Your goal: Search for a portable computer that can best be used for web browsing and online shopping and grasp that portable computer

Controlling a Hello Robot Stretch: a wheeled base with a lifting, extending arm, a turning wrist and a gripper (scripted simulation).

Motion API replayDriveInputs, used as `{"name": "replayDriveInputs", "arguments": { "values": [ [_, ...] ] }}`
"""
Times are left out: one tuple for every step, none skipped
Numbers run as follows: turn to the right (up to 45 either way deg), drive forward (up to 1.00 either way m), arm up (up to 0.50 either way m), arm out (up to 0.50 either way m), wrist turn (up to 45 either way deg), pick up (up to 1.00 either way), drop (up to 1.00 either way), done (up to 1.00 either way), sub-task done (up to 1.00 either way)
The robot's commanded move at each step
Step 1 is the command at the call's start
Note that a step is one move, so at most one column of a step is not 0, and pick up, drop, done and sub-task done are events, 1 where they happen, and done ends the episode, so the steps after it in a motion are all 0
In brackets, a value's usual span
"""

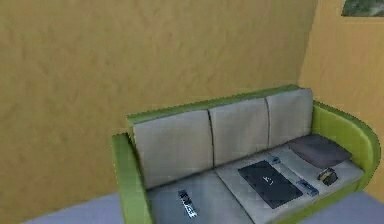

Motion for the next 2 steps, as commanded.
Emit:
{"name": "replayDriveInputs", "arguments": {
  "values": [
    [-45.0,0.0,0.0,0.0,0.0,0.0,0.0,0.0,0.0],
    [-15.0,0.0,0.0,0.0,0.0,0.0,0.0,0.0,0.0]
  ]
}}
